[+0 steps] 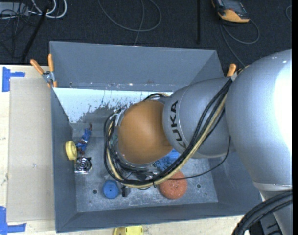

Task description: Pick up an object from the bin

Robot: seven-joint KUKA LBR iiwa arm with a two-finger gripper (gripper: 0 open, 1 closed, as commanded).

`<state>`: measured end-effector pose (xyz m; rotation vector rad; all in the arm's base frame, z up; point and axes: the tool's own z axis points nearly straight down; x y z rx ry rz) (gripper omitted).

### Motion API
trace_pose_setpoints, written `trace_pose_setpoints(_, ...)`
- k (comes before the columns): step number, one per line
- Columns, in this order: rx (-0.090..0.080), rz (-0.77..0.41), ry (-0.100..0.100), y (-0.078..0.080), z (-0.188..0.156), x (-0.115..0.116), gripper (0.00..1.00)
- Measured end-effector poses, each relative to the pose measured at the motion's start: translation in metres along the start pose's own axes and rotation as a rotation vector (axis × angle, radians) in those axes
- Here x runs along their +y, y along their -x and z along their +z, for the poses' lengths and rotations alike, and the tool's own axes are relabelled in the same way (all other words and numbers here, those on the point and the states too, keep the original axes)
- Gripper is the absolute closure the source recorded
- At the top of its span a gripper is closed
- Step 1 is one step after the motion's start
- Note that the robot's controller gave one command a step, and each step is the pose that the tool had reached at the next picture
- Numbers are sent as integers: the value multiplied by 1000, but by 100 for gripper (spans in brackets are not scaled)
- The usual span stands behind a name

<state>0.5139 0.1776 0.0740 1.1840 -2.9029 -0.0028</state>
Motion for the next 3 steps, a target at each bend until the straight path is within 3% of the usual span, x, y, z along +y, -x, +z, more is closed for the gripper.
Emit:
trace_pose_setpoints(1,4,0,2,-1,-21,1,100)
trace_pose_setpoints(3,-7,0,-4,2,-55,0,100)
